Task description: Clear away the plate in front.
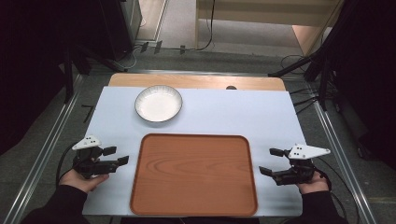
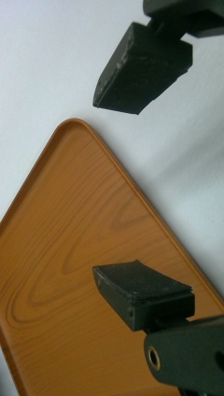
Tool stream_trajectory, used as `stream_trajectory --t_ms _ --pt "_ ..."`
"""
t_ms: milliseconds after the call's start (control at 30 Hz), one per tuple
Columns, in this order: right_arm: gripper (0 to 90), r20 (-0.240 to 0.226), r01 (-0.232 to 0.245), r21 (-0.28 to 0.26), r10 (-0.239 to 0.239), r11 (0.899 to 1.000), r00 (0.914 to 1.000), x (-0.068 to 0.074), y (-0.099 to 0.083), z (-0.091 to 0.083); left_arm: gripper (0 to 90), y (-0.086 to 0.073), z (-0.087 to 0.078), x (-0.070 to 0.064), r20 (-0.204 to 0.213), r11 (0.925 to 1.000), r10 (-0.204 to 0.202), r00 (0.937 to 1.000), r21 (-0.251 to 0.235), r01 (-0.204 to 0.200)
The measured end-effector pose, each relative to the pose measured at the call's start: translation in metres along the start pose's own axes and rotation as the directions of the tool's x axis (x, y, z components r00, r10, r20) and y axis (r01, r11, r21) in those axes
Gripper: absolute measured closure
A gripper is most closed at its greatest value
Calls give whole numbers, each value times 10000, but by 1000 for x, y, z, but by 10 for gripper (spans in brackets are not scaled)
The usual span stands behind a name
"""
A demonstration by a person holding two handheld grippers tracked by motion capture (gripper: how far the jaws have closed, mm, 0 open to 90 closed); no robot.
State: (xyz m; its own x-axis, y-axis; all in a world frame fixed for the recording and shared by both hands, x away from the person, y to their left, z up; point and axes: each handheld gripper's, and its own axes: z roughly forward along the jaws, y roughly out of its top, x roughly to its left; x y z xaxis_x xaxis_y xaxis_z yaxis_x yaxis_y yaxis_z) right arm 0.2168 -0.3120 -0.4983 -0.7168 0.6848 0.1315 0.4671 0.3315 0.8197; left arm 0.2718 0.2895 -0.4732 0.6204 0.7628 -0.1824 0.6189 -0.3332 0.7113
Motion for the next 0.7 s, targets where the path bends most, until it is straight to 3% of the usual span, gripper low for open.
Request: stream_trajectory --t_ms 67,433,700 --pt "178 -7 -19 -5 19 10000 10000 0 0 0 298 -1 0 0 -53 9998 210 9998 -36 -211" --pt "178 -24 24 60 -24 10000 10000 0 0 0 305 -1 3 1 -105 9996 200 9997 217 -198" --pt "178 -29 27 145 -27 9999 10000 0 0 1 315 2 4 4 -73 9992 -144 9999 359 146"
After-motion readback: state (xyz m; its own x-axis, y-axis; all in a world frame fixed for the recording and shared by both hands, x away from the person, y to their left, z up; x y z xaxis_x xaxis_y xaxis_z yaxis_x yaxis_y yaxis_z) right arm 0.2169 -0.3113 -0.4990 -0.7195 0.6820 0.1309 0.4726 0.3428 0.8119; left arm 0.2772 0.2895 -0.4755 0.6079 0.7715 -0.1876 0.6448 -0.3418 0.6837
